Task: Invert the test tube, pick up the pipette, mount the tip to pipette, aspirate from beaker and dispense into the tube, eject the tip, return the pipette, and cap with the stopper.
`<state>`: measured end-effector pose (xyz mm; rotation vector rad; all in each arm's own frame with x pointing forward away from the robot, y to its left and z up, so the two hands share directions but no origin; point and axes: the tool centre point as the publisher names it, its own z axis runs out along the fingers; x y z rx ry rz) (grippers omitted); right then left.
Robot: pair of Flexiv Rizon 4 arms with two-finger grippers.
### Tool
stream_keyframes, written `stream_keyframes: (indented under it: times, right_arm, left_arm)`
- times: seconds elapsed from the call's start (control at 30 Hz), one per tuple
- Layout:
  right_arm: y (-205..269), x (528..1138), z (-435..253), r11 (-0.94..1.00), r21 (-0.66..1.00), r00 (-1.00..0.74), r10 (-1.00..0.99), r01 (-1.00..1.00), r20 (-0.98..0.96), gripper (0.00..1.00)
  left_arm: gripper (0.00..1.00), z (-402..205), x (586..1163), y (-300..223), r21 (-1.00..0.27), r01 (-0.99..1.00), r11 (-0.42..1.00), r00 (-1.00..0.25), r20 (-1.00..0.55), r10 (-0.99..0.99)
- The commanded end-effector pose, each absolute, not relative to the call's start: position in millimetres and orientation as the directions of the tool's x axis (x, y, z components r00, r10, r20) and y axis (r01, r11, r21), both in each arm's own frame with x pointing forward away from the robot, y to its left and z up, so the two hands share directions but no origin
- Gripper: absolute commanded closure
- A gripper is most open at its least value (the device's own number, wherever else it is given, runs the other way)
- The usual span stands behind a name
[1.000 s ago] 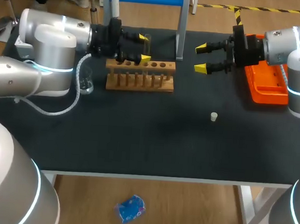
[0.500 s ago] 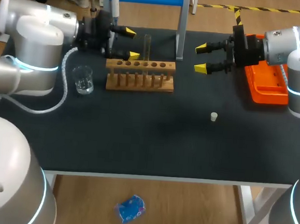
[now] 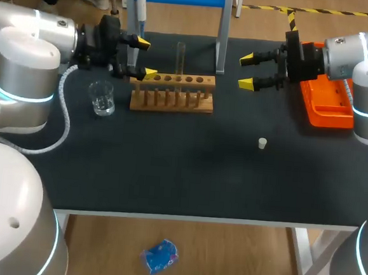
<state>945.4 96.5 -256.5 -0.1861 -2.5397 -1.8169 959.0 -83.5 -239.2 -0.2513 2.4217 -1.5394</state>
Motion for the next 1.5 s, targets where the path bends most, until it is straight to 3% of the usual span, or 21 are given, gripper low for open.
stream_keyframes:
  times: [0.03, 0.27, 0.9, 1.5]
  right_arm:
    - [96, 945, -257, 0.318, 0.942, -0.993, 0.090, 0.104, 0.080, 0.00]
    - [96, 945, -257, 0.318, 0.942, -0.993, 0.090, 0.104, 0.080, 0.00]
    - [96, 945, -257, 0.318, 0.942, -0.993, 0.090, 0.104, 0.080, 0.00]
    - [96, 945, -257, 0.318, 0.942, -0.993, 0.090, 0.104, 0.080, 0.00]
  left_arm:
    - [0.00, -238, 958, -84, -0.905, -0.008, 0.426, -0.951, -0.125, -0.283]
    - [0.00, -240, 959, -78, -0.904, -0.014, 0.427, -0.947, -0.126, -0.296]
    - [0.00, -248, 939, 103, -0.889, -0.195, 0.413, -0.728, -0.151, -0.669]
    - [0.00, -250, 939, 106, -0.890, -0.206, 0.406, -0.718, -0.144, -0.680]
